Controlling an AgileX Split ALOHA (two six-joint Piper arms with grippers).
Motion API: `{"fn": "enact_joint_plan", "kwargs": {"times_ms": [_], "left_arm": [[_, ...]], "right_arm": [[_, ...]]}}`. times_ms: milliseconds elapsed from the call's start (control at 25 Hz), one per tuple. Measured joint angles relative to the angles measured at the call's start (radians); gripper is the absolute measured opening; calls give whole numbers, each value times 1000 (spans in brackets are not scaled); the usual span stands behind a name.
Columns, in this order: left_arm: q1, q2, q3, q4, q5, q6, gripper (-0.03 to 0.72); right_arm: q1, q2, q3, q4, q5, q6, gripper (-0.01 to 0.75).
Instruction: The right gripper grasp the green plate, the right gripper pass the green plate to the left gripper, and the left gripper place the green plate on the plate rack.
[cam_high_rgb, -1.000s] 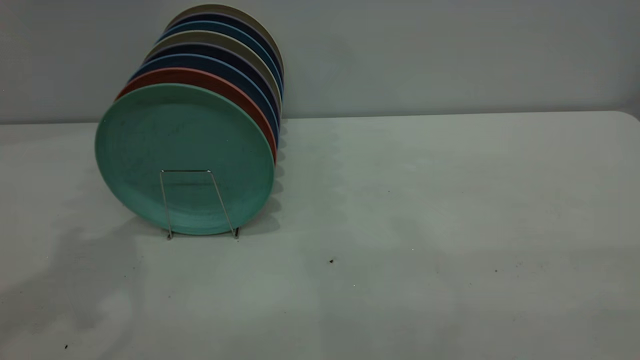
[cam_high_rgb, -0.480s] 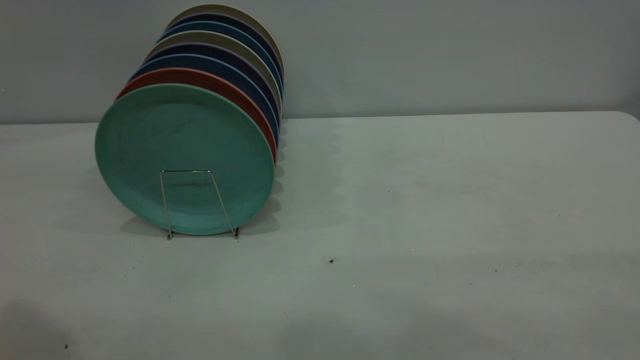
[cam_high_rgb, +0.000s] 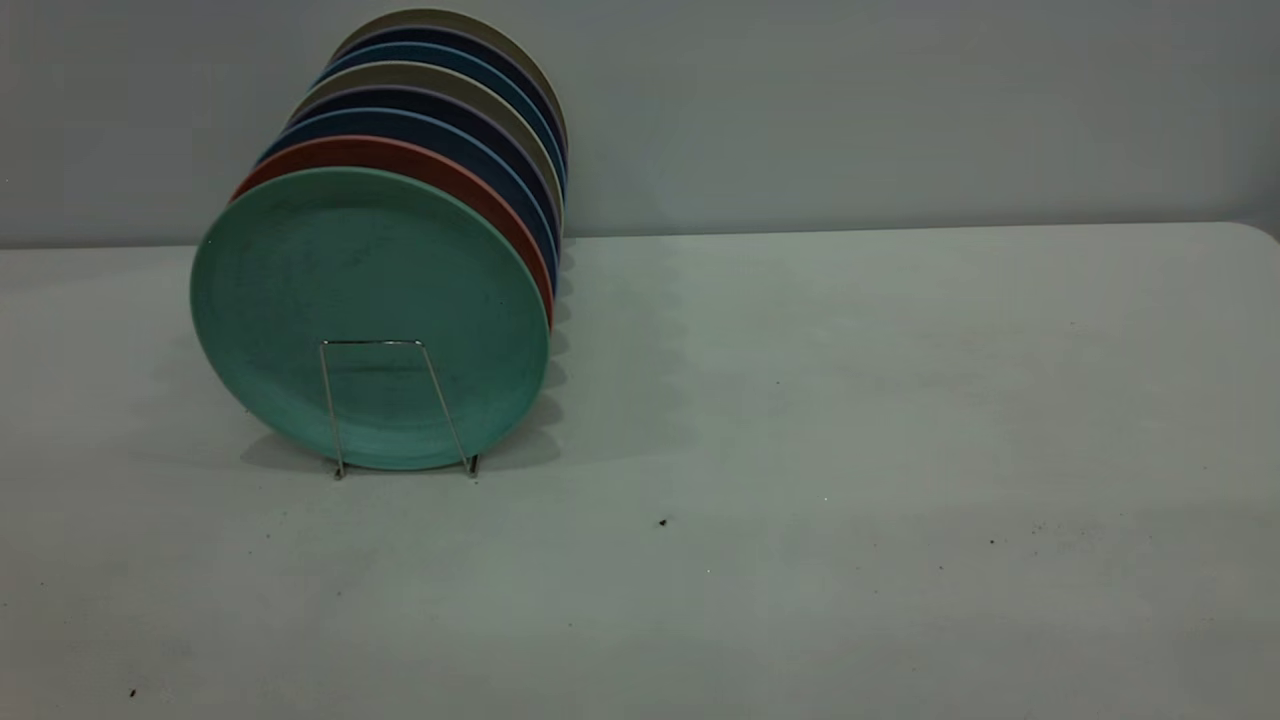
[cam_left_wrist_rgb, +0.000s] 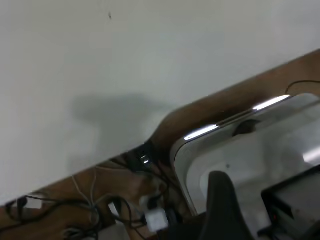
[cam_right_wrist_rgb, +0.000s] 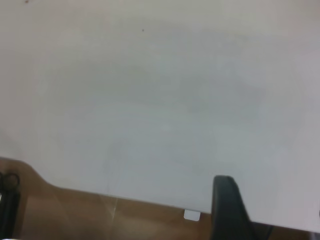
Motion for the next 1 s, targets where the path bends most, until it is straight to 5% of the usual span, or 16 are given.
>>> {"fn": "enact_joint_plan", "kwargs": {"times_ms": [440, 800, 1000], "left_arm": [[0, -312, 100, 162, -24, -237, 503], [0, -533, 101, 164, -20, -255, 503], [0, -620, 101, 164, -11, -255, 503]], "right_arm": [[0, 0, 0, 0, 0, 3, 443], [-1, -7, 0, 0, 0, 3, 443], [-108, -128, 0, 6, 0, 3, 443]]}}
